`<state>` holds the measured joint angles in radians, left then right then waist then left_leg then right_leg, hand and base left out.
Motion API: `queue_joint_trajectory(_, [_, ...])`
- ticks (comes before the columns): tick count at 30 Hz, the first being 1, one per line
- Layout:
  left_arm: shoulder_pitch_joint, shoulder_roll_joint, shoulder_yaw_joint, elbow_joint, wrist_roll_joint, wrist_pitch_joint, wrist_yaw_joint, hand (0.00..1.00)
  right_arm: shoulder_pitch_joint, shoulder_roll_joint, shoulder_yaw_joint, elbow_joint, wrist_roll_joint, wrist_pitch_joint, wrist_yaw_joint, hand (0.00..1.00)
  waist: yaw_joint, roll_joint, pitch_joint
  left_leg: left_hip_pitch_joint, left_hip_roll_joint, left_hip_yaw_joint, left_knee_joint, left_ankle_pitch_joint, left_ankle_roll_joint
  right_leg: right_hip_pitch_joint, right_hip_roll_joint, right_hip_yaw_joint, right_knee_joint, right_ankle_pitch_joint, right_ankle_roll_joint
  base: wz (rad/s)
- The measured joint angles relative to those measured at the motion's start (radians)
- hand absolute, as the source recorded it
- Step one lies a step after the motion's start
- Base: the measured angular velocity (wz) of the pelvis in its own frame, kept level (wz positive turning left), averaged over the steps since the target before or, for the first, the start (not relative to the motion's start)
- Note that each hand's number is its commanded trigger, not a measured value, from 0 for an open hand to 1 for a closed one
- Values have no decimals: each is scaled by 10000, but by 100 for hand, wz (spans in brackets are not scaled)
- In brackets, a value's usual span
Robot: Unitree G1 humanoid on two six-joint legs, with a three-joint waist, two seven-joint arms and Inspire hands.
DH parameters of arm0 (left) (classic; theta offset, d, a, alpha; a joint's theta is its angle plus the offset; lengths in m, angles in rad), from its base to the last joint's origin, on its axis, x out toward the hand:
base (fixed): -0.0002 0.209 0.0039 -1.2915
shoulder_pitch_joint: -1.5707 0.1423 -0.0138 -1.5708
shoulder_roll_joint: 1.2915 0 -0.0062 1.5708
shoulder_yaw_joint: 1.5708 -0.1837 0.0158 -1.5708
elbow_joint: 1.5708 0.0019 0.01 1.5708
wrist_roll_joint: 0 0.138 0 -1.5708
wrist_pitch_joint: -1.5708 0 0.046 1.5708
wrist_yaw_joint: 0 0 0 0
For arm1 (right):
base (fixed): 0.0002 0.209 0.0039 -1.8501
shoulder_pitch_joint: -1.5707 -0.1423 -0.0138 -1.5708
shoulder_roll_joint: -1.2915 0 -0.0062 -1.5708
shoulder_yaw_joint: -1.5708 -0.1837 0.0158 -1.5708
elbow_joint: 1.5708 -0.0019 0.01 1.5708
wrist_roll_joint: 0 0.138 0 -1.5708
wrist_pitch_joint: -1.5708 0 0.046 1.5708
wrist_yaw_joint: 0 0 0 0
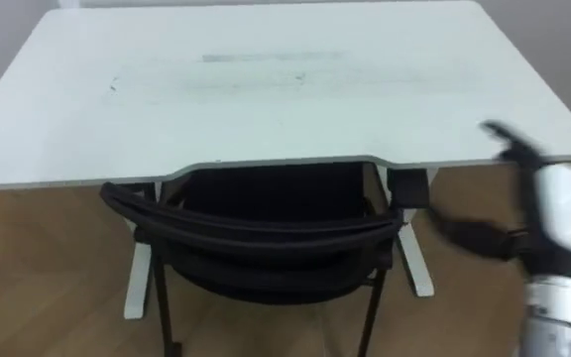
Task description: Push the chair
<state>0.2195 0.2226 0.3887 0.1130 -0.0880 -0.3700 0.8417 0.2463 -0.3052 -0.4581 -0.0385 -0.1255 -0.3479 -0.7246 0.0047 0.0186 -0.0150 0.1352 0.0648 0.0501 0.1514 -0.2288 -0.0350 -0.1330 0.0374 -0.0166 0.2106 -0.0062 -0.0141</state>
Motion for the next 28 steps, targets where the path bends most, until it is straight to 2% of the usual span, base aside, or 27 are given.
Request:
queue_joint_trajectory(1, [661, -10, 17, 338, -935, -28, 218, 0, 133, 116, -622, 114, 1532, -118, -627, 0, -7, -12, 26, 40, 16, -63, 7, -26, -6, 32, -1, -36, 73, -87, -5, 13])
queue_joint_trajectory(2, [1010, -13, 17, 669, -1419, -30, 258, 0, 326, 244, -822, 376, 2227, -202, -827, 0, -6, -39, 45, 72, 35, -77, 4, -39, -14, 67, 2, -58, 68, -105, -8, 18])
queue_joint_trajectory(3, [1626, -9, -15, 1678, -2373, 14, 235, 0, 937, 324, -901, 1201, 3647, -238, -926, 0, -6, -108, 15, 132, 102, -118, 16, -79, -25, 222, 3, -112, -43, -113, -17, 12])
queue_joint_trajectory(4, [2031, -16, -115, 3040, -3362, 204, 147, 0, 1479, 351, -752, 2384, 5299, -138, -707, 0, 29, -219, -17, 142, 135, -140, 61, -134, -24, 273, -34, -114, -78, -116, -24, 10])
queue_joint_trajectory(5, [2212, -43, -193, 3784, -3936, 364, 79, 0, 1692, 452, -583, 3073, 6269, 15, -530, 0, 36, -269, -12, 102, 140, -148, 139, -181, -16, 270, -37, -113, -80, -121, -22, 4])
queue_joint_trajectory(6, [2474, -188, -339, 5089, -4797, 750, -48, 0, 1934, 715, -343, 4541, 7762, 320, -288, 0, 16, -364, -18, 10, 137, -165, 271, -294, 20, 261, -58, -134, -96, -138, 11, 8])
queue_joint_trajectory(7, [2774, -488, -370, 5897, -5447, 1067, -101, 0, 2150, 1124, -356, 5736, 8739, 545, -182, 0, 14, -369, -16, -80, 114, -176, 427, -416, 92, 259, -102, -170, -111, -185, 82, 11])
queue_joint_trajectory(9, [3039, -763, -312, 6962, -5819, 1218, -241, 0, 2406, 1544, -395, 7452, 9730, 668, 71, 0, -3, -293, -53, -171, 9, -266, 479, -530, 196, 255, -146, -211, -65, -232, 152, 14])
queue_joint_trajectory(10, [3108, -792, -86, 7940, -5792, 1213, -517, 0, 2461, 1656, -392, 8591, 9919, 792, 411, 0, 25, -285, -14, -174, -55, -267, 470, -517, 205, 248, -185, -165, -58, -234, 189, 4])
queue_joint_trajectory(12, [3117, -817, 425, 9244, -5767, 1236, -1127, 0, 2454, 1656, -419, 10123, 9948, 999, 1247, 0, -33, -10, -131, -110, -97, -213, 468, -545, 252, 272, -205, -108, -35, -182, 247, -8])
queue_joint_trajectory(13, [3077, -831, 816, 9813, -5750, 1278, -1583, 0, 2398, 1658, -365, 11102, 9925, 1202, 1836, 0, -91, 96, -130, -40, -85, -197, 467, -574, 296, 321, -236, -115, 18, -205, 259, 0])
queue_joint_trajectory(15, [2956, -818, 953, 10477, -5564, 1474, -2177, 0, 2165, 1663, 5, 12508, 9833, 1586, 2557, 0, -238, 125, -126, 7, -108, -213, 469, -645, 402, 309, -328, -112, 219, -315, 305, 7])
queue_joint_trajectory(17, [2801, -909, 652, 10623, -5255, 1948, -2679, 0, 1778, 1677, 424, 13325, 9765, 1987, 3075, 0, -301, 121, -128, 27, -153, -198, 487, -673, 449, 289, -373, -87, 298, -319, 310, -2])
queue_joint_trajectory(19, [2397, -1001, -47, 10754, -4347, 2568, -3295, 0, 1296, 1677, 1005, 13711, 8944, 2406, 3526, 0, -311, 82, -113, 31, -243, -189, 488, -685, 471, 304, -444, -129, 299, -271, 365, 0])
queue_joint_trajectory(20, [2256, -1003, -226, 10771, -4162, 2662, -3458, 0, 1151, 1667, 1170, 13784, 8757, 2458, 3671, 0, -317, 74, -110, 33, -255, -189, 488, -686, 474, 317, -455, -131, 294, -264, 376, 0])
queue_joint_trajectory(22, [1700, -998, -808, 10760, -3262, 3012, -4022, 0, 509, 1622, 1667, 13928, 8254, 2850, 4091, 0, -319, 45, -82, 250, -265, -192, 486, -728, 542, 554, -439, -162, 255, -258, 393, 0])
queue_joint_trajectory(26, [929, -1002, -1323, 10470, -2148, 3454, -4810, 0, -419, 1629, 2133, 13517, 7878, 3246, 4771, 0, -374, 48, -66, 273, -243, -207, 471, -799, 551, 633, -361, -164, 96, -223, 387, 0])
queue_joint_trajectory(28, [385, -1001, -1676, 10304, -1807, 3583, -5340, 0, -809, 1629, 2584, 13194, 7920, 3267, 5319, 0, -368, 44, 47, 252, -215, -226, 406, -800, 534, 618, -342, -213, 47, -223, 386, 2])
